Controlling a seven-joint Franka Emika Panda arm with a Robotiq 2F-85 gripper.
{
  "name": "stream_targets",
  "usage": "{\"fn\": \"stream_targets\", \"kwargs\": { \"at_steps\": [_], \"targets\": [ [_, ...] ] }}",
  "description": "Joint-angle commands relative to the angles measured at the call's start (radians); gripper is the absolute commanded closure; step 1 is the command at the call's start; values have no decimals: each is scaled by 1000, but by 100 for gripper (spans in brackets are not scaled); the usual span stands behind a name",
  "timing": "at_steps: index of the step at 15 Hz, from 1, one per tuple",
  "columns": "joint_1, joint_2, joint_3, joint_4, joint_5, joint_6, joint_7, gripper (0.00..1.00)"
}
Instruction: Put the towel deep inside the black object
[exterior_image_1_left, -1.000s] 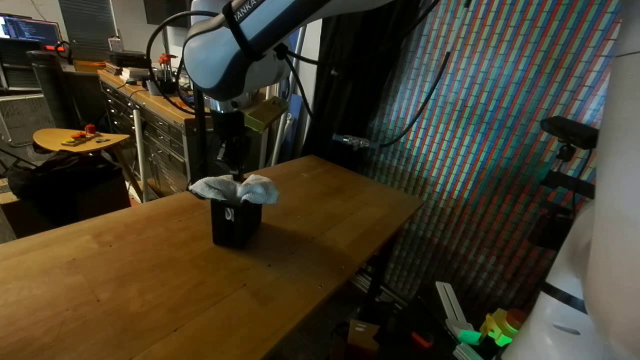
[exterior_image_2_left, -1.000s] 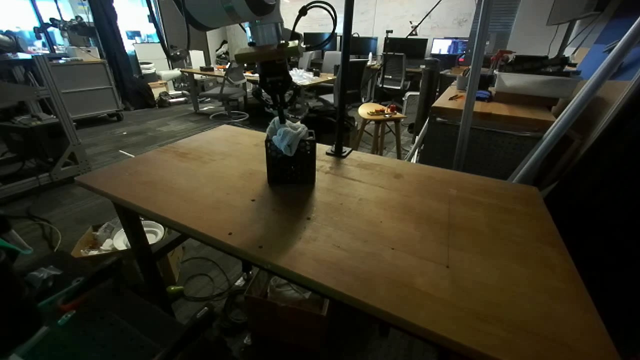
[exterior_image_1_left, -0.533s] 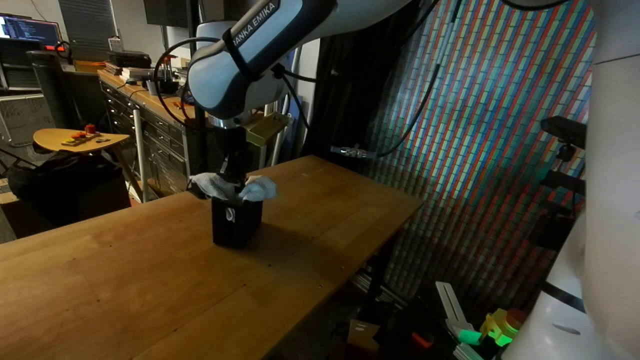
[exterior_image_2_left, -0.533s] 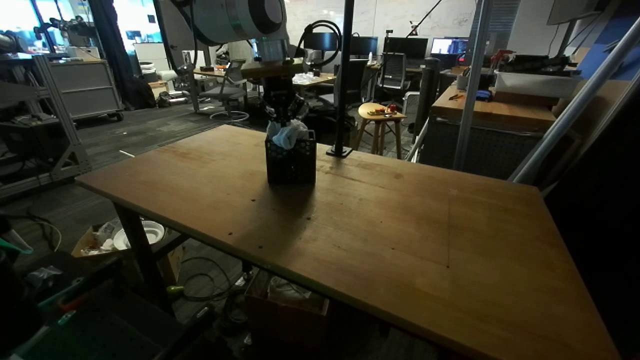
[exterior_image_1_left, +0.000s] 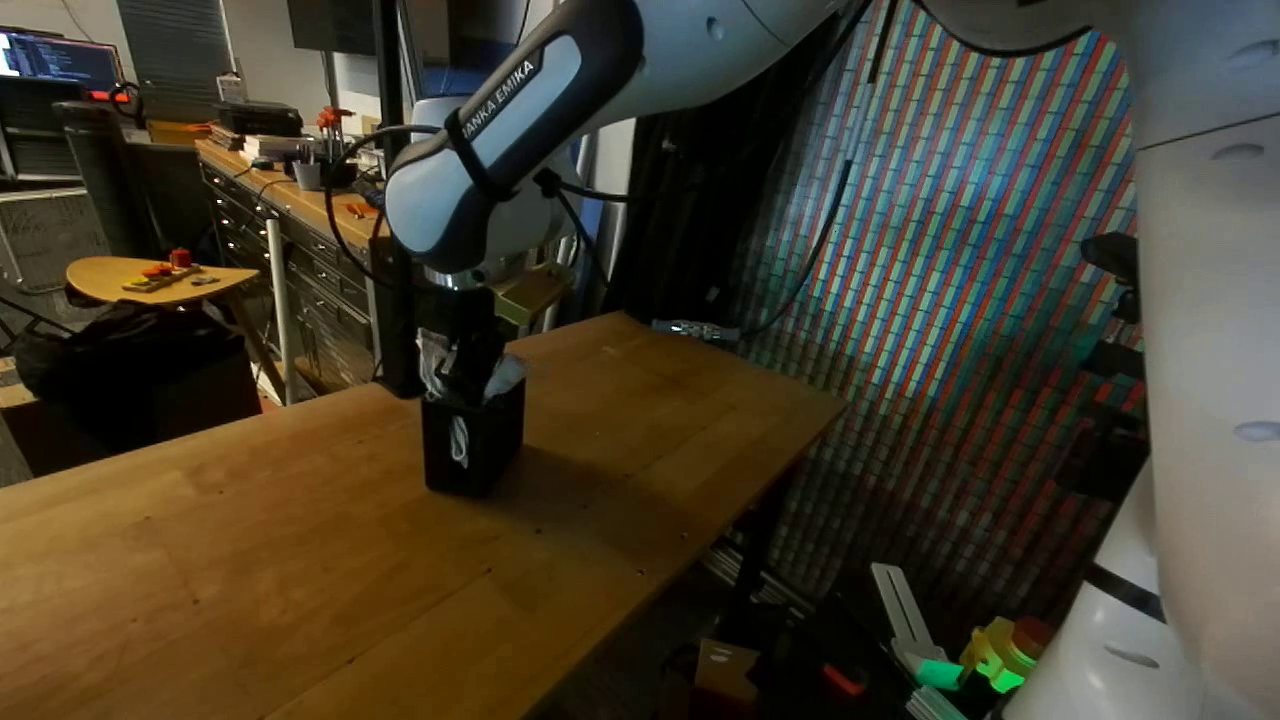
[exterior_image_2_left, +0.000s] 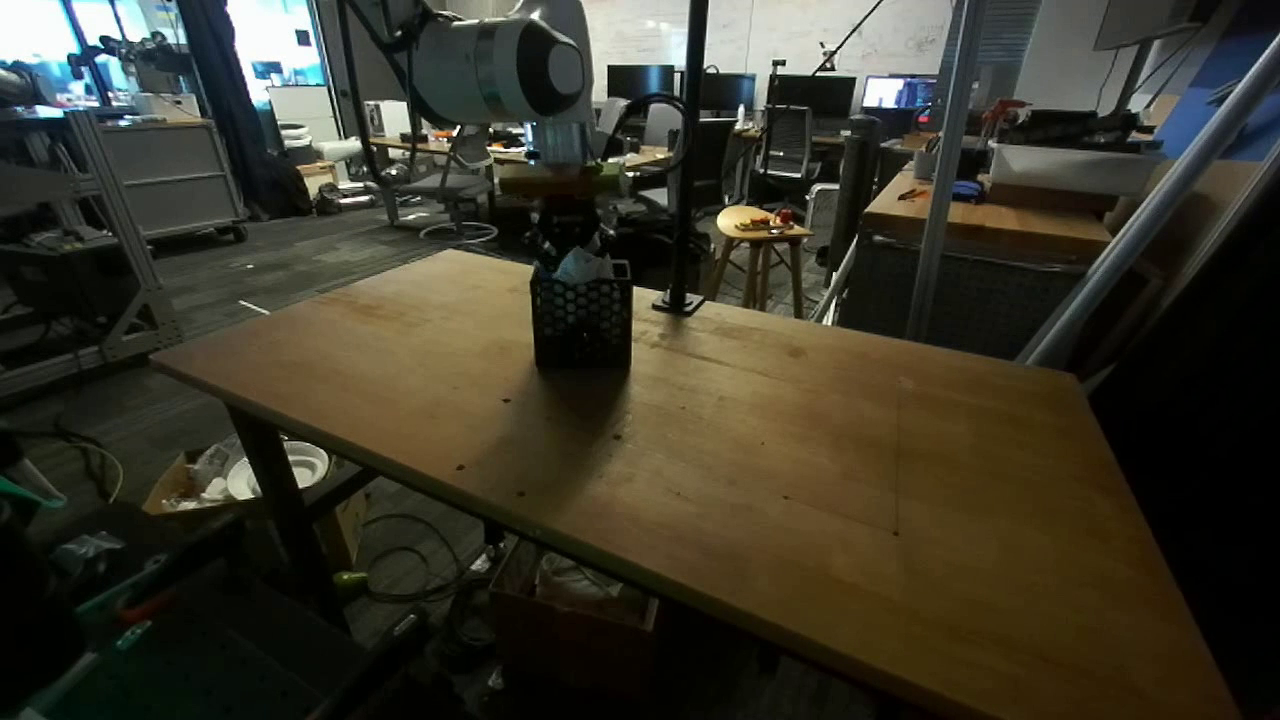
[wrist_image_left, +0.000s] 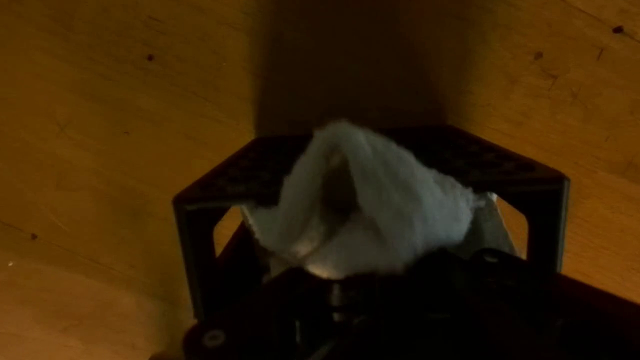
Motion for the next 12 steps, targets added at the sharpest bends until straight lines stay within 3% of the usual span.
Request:
{"fn": "stream_targets", "kwargs": {
  "at_steps": [1, 6, 12],
  "targets": [
    [-44, 94, 35, 35, 75, 59, -74, 99],
    [-90, 165, 75, 64, 159, 64, -165, 99],
    [-84, 113, 77, 43, 159, 36, -164, 99]
  ]
}}
